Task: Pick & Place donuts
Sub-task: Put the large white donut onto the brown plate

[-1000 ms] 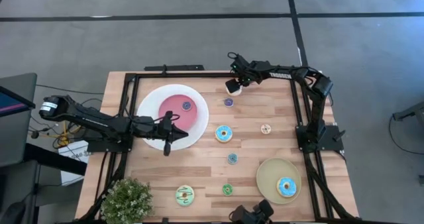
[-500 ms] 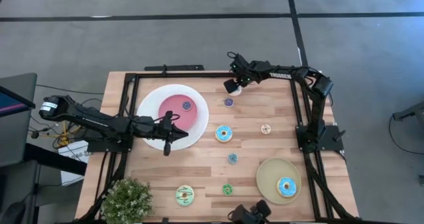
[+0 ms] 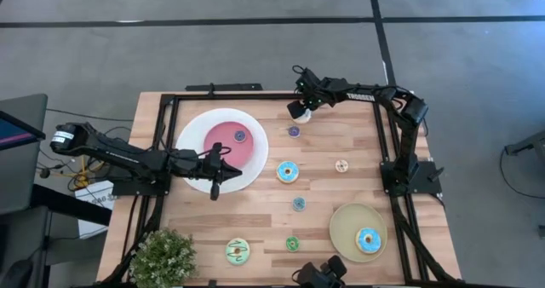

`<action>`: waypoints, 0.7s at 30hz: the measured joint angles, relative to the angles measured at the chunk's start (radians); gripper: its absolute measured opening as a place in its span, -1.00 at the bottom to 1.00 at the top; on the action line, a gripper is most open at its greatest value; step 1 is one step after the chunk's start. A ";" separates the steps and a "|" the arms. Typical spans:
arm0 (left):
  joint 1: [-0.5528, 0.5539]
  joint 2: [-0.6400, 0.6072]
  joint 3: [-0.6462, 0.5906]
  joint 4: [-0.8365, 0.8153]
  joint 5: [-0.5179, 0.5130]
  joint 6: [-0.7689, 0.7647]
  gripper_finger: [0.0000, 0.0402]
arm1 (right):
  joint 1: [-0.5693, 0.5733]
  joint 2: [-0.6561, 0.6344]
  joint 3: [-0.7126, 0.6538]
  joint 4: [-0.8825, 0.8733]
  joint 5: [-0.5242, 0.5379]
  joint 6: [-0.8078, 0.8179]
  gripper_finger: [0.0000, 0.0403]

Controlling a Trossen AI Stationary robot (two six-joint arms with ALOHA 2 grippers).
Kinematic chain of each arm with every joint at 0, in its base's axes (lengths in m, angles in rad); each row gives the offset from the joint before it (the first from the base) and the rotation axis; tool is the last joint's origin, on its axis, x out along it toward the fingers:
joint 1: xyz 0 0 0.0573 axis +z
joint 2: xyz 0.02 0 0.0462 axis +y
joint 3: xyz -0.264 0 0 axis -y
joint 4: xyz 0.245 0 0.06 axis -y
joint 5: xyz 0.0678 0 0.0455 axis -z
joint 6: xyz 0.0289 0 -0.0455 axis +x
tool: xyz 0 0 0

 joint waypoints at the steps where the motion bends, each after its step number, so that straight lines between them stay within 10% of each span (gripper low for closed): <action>1: 0.000 0.000 0.000 0.000 0.000 0.000 -0.93 | 0.000 0.000 0.000 0.000 0.000 0.000 0.23; 21: 0.000 0.000 0.000 -0.002 -0.001 0.001 -0.93 | -0.045 0.065 -0.002 -0.041 0.001 0.005 0.23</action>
